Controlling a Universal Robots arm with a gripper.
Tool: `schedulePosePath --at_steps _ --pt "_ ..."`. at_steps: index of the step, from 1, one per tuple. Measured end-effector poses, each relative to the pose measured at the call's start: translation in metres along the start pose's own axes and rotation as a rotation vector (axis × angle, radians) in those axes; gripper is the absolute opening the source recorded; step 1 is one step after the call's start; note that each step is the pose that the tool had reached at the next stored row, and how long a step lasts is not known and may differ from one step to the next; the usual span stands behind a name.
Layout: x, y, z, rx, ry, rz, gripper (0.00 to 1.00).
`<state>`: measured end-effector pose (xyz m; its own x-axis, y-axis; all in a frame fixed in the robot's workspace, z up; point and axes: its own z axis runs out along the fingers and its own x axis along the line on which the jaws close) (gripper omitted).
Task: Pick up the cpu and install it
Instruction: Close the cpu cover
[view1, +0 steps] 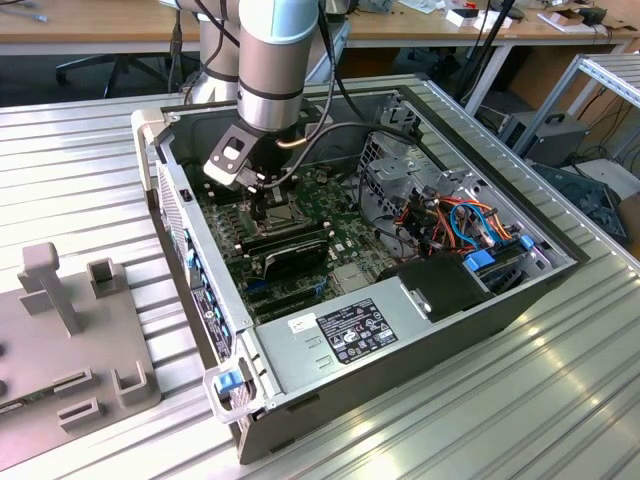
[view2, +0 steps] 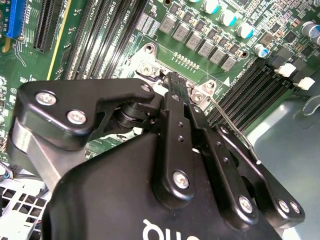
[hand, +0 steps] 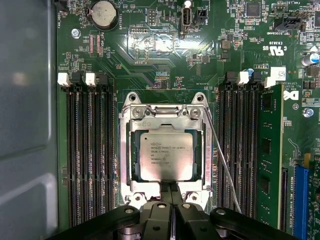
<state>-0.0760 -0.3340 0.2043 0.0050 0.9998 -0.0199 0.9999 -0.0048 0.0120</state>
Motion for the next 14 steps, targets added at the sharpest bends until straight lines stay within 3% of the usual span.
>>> schedulePosePath --at_steps 11,14 --pt "0.0000 -0.0001 -0.0065 -0.0004 -0.0007 -0.006 0.11" --pt "-0.0001 -0.0020 -0.0066 -0.0007 -0.0036 -0.032 0.11"
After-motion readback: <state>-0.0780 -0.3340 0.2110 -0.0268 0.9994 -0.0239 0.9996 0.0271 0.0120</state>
